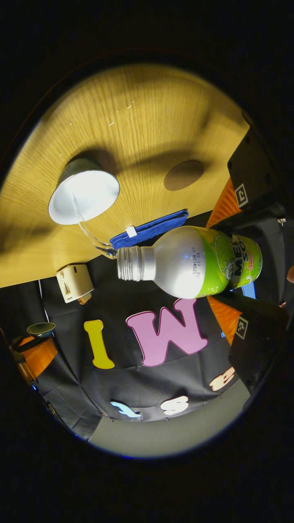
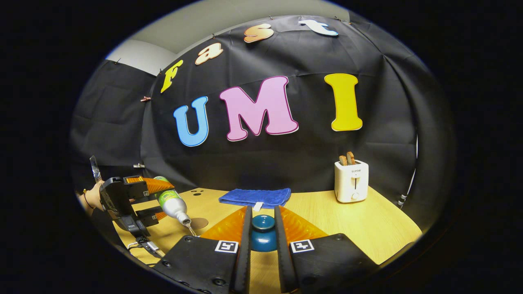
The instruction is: Open the teacup lid with one hand, grasp the water bottle and pour water into the teacup with the other hand; after pouring, place the water bottle on the coaster and then close the teacup lid.
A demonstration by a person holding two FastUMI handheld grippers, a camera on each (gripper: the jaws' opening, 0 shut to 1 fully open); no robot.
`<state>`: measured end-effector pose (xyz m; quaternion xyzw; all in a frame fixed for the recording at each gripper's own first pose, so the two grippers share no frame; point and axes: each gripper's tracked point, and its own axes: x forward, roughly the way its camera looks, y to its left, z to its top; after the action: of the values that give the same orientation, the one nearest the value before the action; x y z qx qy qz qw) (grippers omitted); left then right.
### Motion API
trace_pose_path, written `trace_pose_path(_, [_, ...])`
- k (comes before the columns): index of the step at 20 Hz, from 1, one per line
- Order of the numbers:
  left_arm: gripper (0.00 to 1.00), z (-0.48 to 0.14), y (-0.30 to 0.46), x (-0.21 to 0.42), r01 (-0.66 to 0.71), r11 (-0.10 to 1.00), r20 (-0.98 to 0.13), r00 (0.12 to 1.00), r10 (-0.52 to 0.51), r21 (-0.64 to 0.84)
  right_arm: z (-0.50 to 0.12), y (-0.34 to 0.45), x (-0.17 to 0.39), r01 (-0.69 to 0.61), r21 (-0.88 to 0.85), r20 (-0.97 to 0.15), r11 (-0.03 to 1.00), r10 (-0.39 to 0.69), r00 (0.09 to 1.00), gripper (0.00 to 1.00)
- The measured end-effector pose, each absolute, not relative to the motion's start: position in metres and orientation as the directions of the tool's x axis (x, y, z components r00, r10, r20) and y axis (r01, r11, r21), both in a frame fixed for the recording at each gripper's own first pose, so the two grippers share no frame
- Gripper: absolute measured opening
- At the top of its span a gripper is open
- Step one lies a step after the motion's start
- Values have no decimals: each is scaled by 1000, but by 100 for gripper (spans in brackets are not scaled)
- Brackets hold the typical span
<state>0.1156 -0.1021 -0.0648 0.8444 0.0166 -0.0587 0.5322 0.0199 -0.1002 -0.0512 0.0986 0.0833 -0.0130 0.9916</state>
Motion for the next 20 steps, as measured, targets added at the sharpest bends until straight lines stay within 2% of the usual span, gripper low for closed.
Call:
trace_pose_path(11, [81, -49, -105, 124, 71, -551, -113, 993, -44, 831, -48, -103, 19, 45, 201, -159, 978, -12, 987, 32])
trace_pose_path(20, [82, -36, -114, 132, 35, -705, -121, 990, -72, 709, -45, -106, 17, 48, 208, -154, 977, -16, 988, 32])
